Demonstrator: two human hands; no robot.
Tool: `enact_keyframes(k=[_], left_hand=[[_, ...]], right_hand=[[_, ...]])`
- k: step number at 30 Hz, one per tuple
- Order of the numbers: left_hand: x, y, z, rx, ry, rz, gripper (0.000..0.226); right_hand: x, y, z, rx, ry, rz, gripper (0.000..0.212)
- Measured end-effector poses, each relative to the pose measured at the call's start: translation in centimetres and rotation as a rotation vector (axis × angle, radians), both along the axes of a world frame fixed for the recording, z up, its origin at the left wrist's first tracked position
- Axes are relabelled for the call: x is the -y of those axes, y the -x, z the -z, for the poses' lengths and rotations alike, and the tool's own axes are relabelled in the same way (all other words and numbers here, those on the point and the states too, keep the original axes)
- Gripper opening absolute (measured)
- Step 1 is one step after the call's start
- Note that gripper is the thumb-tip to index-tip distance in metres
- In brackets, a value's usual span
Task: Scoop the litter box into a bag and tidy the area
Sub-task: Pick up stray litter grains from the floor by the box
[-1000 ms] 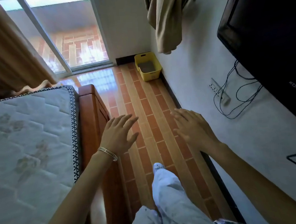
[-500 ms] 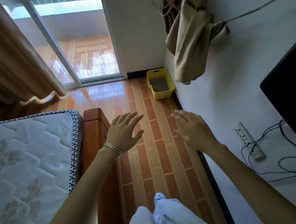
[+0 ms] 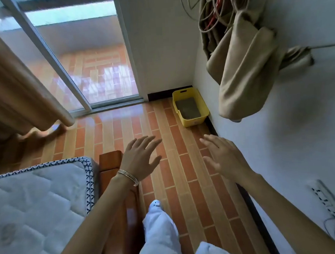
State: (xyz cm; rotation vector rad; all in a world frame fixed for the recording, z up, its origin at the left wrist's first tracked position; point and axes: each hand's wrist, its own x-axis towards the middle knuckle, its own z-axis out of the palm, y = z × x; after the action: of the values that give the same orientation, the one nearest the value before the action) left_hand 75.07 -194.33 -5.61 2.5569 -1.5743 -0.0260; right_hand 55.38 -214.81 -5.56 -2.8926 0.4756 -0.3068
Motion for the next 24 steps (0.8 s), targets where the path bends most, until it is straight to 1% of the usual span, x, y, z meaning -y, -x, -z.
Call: enact_keyframes(k=[5, 9, 13, 18, 24], left_hand=[[2.3, -10.7, -2.0, 0.037, 0.036, 0.059, 0.056], [4.7, -17.8, -3.2, 0.072, 0.029, 0.107, 0.056], [6.6, -21.8, -2.3, 0.049, 0.039, 0.137, 0.055], [9.4, -26.5, 0.2, 0.019, 0.002, 0.148, 0.054], [16.6, -33.5, 0.7, 0.032, 0.009, 0.201, 0.05]], right_hand=[[1.9, -9.0, -2.0, 0.022, 0.038, 0.038, 0.056], [4.0, -15.5, -3.5, 0.061, 0.036, 0.061, 0.051], [5.8, -19.9, -3.0, 0.048, 0.014, 0.095, 0.051], [8.8, -24.0, -0.8, 0.02, -0.024, 0.131, 0.051], [15.4, -29.4, 0.9, -0.012, -0.043, 0.192, 0.053]])
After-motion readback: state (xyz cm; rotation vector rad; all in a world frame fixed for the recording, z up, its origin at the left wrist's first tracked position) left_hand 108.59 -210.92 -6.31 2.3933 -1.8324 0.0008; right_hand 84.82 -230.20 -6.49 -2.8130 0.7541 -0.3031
